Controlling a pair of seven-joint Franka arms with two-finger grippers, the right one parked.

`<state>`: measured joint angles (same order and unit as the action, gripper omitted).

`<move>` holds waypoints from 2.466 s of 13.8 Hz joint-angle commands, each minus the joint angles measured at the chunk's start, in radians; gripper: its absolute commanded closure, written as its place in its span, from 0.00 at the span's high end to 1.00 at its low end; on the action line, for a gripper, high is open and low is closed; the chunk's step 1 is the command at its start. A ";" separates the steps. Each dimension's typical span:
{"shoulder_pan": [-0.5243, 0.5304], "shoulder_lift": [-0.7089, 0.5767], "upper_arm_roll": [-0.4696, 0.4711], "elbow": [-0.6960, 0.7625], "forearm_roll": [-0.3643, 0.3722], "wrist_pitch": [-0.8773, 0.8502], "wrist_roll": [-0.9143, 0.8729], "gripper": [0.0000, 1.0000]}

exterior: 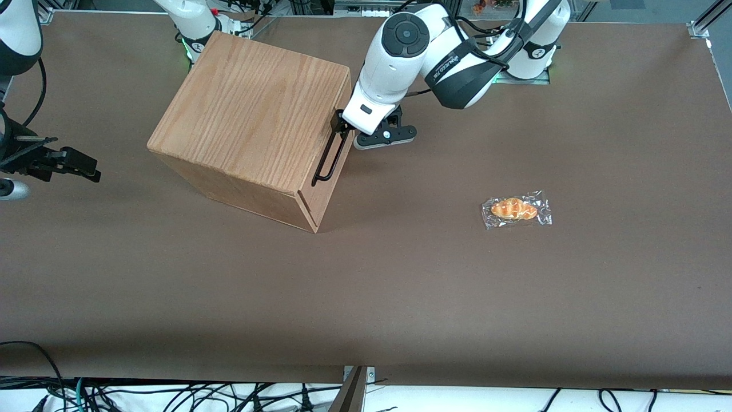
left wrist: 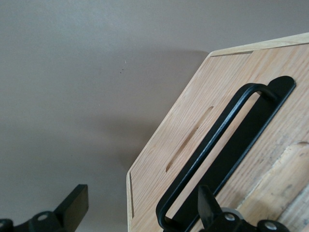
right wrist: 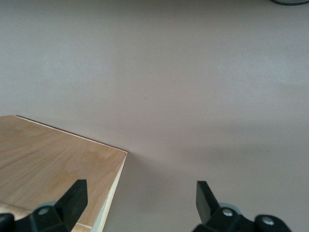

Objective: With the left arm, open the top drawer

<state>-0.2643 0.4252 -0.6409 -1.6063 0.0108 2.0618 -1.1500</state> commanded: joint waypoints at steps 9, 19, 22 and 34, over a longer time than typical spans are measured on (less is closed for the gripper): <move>-0.010 0.030 0.018 0.020 0.034 0.054 0.131 1.00; -0.038 0.058 0.026 0.020 0.064 0.104 0.194 1.00; -0.036 0.058 0.027 0.020 0.067 0.104 0.197 1.00; -0.058 0.079 0.040 0.019 0.066 0.136 0.263 1.00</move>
<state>-0.3069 0.4943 -0.6047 -1.6057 0.0437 2.1787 -0.8947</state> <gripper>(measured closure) 0.000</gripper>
